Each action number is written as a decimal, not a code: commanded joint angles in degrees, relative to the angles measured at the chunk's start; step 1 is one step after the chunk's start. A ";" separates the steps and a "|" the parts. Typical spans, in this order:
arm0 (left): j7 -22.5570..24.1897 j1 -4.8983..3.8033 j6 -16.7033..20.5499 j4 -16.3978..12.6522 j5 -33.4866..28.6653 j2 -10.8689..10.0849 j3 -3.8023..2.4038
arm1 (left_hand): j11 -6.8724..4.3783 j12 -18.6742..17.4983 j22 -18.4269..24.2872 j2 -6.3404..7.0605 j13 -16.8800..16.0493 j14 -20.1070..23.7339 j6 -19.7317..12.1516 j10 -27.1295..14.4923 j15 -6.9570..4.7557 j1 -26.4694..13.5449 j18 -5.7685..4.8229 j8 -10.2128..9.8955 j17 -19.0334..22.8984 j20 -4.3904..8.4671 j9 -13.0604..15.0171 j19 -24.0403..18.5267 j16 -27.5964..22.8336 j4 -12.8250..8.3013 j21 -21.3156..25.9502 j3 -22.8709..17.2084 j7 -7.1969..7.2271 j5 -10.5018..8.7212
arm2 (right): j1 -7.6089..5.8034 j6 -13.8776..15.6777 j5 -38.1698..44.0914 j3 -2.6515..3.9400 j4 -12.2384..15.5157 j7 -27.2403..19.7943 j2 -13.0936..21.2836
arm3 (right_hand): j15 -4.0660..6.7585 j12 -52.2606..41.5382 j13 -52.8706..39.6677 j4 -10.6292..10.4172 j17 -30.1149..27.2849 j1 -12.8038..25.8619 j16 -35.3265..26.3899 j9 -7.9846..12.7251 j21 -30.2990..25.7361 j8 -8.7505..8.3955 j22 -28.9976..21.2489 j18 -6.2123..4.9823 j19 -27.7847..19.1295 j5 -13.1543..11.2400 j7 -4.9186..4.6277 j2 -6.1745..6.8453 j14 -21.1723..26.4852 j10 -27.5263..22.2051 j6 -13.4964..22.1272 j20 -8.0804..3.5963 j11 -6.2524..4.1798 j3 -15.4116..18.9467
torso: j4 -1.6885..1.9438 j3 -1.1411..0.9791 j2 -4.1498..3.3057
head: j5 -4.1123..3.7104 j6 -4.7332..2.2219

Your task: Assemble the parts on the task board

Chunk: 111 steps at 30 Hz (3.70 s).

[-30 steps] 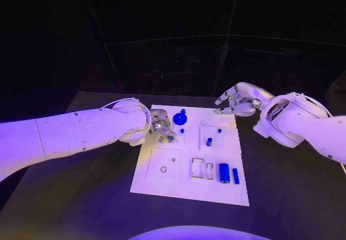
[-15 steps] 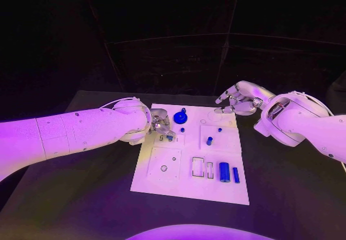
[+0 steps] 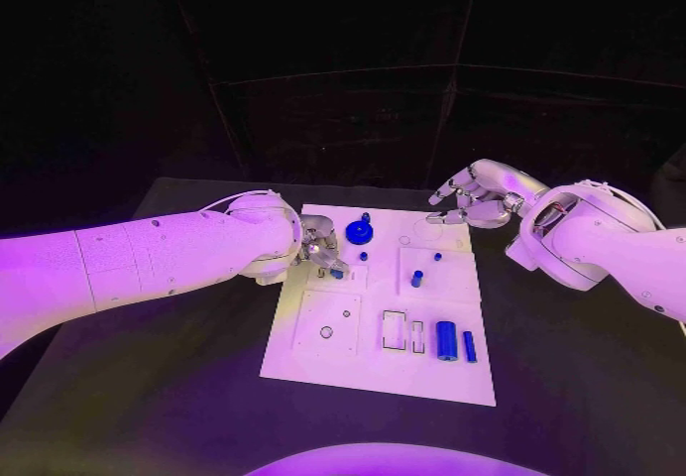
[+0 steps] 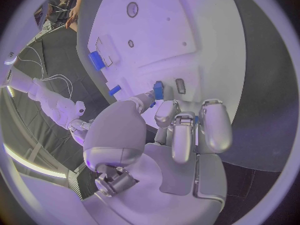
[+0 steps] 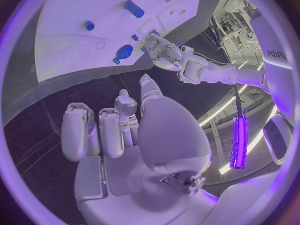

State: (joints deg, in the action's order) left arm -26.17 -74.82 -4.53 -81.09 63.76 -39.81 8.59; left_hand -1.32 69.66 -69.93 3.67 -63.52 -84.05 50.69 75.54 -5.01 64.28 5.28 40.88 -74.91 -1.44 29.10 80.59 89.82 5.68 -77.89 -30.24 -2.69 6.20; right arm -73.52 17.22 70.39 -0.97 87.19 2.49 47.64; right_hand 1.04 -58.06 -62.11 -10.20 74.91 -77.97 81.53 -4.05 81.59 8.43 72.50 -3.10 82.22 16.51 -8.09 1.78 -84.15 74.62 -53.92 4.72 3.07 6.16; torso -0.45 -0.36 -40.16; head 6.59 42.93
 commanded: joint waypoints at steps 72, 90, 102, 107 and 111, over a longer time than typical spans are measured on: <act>-3.89 -0.01 -1.49 2.58 -1.36 2.29 0.06 | -1.30 3.40 -3.05 2.10 -3.57 -5.95 3.21 2.86 -0.74 -16.08 -1.53 2.30 -15.09 0.70 0.94 1.61 0.18 5.48 -1.15 13.99 1.54 -2.46 | -0.11 0.44 0.25 0.03 -0.40 -1.15 0.14 | 0.45 0.64 0.41 -0.78 3.40 -0.12 -0.40 0.06 -0.58 0.60 -0.33 -0.63 -0.46 0.67 0.15 -0.46 -3.14 -0.63 -0.07 -0.10 -0.19 1.06 | 0.05 0.03 0.02 | -0.29 0.28; -2.41 -0.36 -0.19 0.12 -1.81 -0.13 -3.33 | -1.04 1.31 -1.94 0.78 -0.99 -5.95 2.24 1.19 -0.57 -11.79 -1.23 2.06 -15.09 0.64 0.84 1.01 0.18 8.28 -0.01 23.12 1.23 -3.24 | -0.10 0.80 0.25 0.03 -1.14 -1.01 -0.18 | 0.43 0.99 0.72 -1.08 3.10 0.06 -0.66 0.07 -0.74 0.66 -0.60 -0.68 -0.58 0.38 0.14 -0.48 -3.06 -0.83 0.01 -0.09 -0.18 1.45 | 0.06 0.06 0.00 | -0.59 -0.10; -2.77 -3.95 -9.12 4.51 -2.09 0.17 -7.78 | 0.48 -2.41 0.51 -0.95 3.74 -5.95 -1.13 -2.03 0.68 -6.82 -0.69 -0.98 -15.09 -0.46 -0.74 -0.30 0.18 8.41 2.10 26.94 -0.52 -3.05 | -0.10 0.52 0.24 0.03 -1.75 -0.67 -0.32 | 0.43 0.99 0.72 -1.08 3.10 0.06 -0.66 0.07 -0.74 0.66 -0.60 -0.68 -0.58 0.38 0.14 -0.48 -3.06 -0.83 0.01 -0.09 -0.18 1.45 | -0.11 -0.03 0.00 | -0.44 -0.20; -3.67 -4.60 -12.72 10.00 -2.09 2.49 -7.95 | 0.55 -2.79 0.80 -1.17 4.24 -5.95 -1.04 -2.38 0.76 -6.69 -0.62 -1.02 -15.09 -0.56 -0.80 -0.46 0.18 8.62 2.35 27.36 -0.58 -3.06 | -0.10 0.33 0.24 0.03 -1.86 -0.55 -0.45 | 0.43 0.92 0.67 -1.14 3.13 0.09 -0.66 0.08 -0.76 0.67 -0.63 -0.69 -0.59 0.36 0.14 -0.50 -3.07 -0.80 0.01 -0.09 -0.18 1.52 | -0.01 0.04 -0.08 | -0.55 -0.21; -3.57 -4.58 -13.79 14.55 -1.98 4.57 -7.88 | 0.59 -2.97 1.01 -1.40 4.47 -5.95 -1.01 -2.55 0.80 -6.56 -0.57 -1.06 -15.09 -0.62 -0.85 -0.57 0.18 8.74 2.53 27.59 -0.61 -3.06 | -0.10 0.27 0.24 0.03 -1.92 -0.54 -0.57 | 0.43 0.95 0.69 -1.14 3.12 0.08 -0.66 0.08 -0.76 0.68 -0.63 -0.69 -0.59 0.36 0.14 -0.51 -3.06 -0.81 0.01 -0.09 -0.18 1.54 | 0.04 0.06 -0.04 | -0.56 -0.14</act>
State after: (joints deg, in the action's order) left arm -29.43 -79.34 -14.60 -67.56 61.94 -35.57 0.72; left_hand -0.61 67.00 -69.01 2.34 -59.09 -83.96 50.04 73.39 -4.48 57.38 4.40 39.99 -74.91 -2.02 28.30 80.42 89.82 14.46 -75.49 -2.94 -3.27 3.15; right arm -73.51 17.36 70.50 -0.98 85.23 1.98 47.14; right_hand 1.24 -57.40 -61.41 -11.42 74.91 -77.96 81.03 -4.05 81.13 8.92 71.95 -3.10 82.00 17.18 -8.09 1.78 -83.94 73.99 -53.92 4.50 2.87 7.38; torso -0.47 -0.36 -40.18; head 6.04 42.73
